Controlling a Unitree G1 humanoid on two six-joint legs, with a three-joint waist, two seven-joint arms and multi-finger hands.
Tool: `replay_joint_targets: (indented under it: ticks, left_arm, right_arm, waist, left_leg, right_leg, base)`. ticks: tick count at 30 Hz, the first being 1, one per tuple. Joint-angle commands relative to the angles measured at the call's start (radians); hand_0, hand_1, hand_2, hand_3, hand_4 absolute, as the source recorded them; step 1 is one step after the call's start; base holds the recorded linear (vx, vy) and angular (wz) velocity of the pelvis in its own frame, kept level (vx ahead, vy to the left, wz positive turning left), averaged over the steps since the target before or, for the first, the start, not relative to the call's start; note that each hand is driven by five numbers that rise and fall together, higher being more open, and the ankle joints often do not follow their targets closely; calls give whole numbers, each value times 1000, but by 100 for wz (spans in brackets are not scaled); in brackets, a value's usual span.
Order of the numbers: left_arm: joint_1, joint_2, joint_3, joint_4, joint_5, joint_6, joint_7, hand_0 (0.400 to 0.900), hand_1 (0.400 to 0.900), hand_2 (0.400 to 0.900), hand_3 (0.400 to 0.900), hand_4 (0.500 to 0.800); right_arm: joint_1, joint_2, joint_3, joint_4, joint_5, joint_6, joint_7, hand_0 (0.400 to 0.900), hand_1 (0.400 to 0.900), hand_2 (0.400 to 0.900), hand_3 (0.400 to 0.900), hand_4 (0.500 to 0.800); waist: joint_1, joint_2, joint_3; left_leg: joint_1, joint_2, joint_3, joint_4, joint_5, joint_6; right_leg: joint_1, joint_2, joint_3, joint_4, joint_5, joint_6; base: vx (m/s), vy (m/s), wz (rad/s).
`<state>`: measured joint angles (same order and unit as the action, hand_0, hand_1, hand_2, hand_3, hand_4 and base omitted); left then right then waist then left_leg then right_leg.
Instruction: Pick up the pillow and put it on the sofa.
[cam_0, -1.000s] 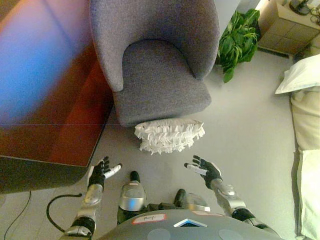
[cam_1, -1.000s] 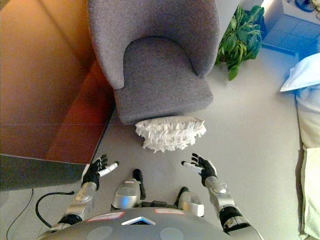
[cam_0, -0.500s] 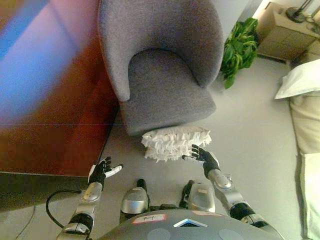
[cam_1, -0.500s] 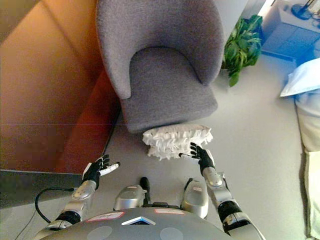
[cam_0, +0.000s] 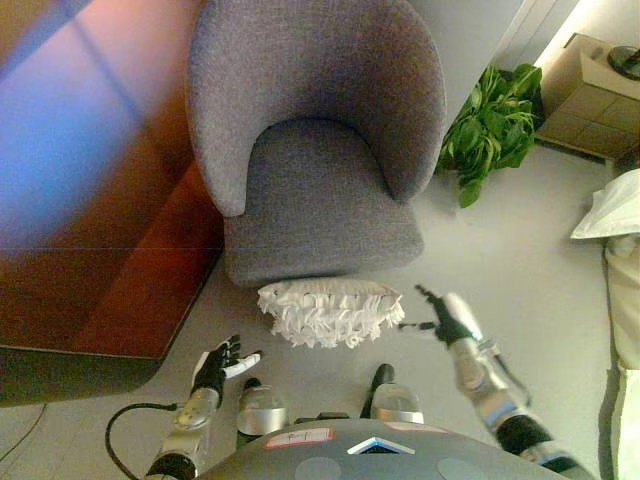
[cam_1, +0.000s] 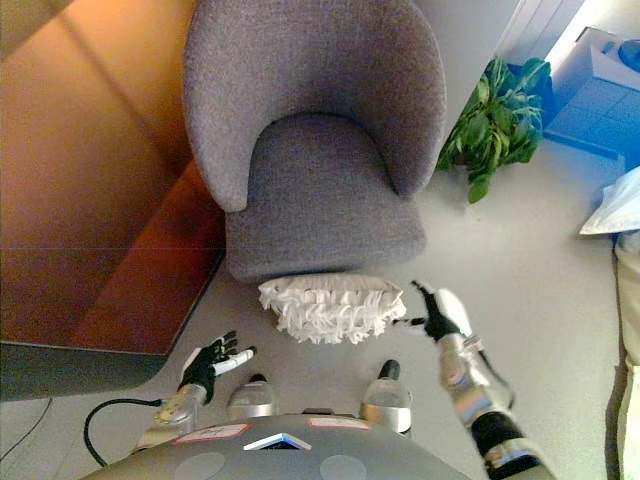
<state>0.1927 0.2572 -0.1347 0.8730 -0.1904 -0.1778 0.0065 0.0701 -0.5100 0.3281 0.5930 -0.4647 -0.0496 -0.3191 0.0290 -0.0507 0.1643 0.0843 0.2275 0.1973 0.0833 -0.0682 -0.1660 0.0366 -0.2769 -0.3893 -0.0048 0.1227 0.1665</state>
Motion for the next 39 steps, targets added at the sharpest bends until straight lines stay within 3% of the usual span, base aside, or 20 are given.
replay_joint_targets:
  ticks: [1,7,10,15,24,25,39]
  left_arm:
    - [-68,97,8,-74,-30,-65,10,900,900,900,900,800]
    - [-144,146,-33,-132,-132,-109,32,900,900,900,900,800]
    - [-172,169,-39,-159,-172,-130,70,900,900,900,900,800]
    - [-211,185,-47,-170,-236,-142,127,900,900,900,900,800]
    - [-212,172,-15,-157,-358,-203,137,900,900,900,900,800]
    - [-209,172,-15,-160,-370,-206,137,900,900,900,900,800]
    - [-170,182,-5,-191,-477,-256,117,900,900,900,900,800]
  right_arm:
    - [-132,-23,21,-122,-199,-6,-104,900,900,900,900,800]
    - [-274,-124,52,-158,-254,12,-160,900,900,900,900,800]
    - [-333,-154,69,-168,-227,-3,-149,900,900,900,900,800]
    - [-461,-188,104,-152,-142,-13,-85,900,900,900,900,800]
    - [-596,-263,120,-71,-104,-33,-113,900,900,900,900,800]
    - [-615,-275,125,-63,-97,-28,-121,900,900,900,900,800]
    - [-798,-330,219,45,-103,69,-172,900,900,900,900,800]
  waist:
    - [28,-14,44]
    - [49,-3,174]
    - [62,-6,230]
    - [74,11,295]
    - [70,57,346]
    - [73,66,354]
    - [97,100,356]
  left_leg:
    - [-64,12,-25,124,-51,53]
    - [-270,24,-123,284,-92,56]
    - [-392,25,-151,374,-111,60]
    - [-581,39,-169,514,-145,48]
    - [-827,82,-149,759,-206,49]
    - [-848,90,-154,814,-247,42]
    - [-1170,97,-208,1199,-368,61]
  right_leg:
    - [-131,-139,53,144,14,58]
    - [-361,-209,108,319,-2,64]
    - [-467,-236,136,413,-27,67]
    - [-633,-244,180,553,-83,65]
    - [-867,-251,232,795,-185,32]
    - [-889,-253,241,854,-228,36]
    - [-1177,-276,275,1181,-359,-15]
  base:
    - [-156,18,27]
    - [-248,-3,27]
    - [-219,-4,16]
    - [-193,39,6]
    - [-126,92,3]
    - [-3,79,1]
    - [-11,37,4]
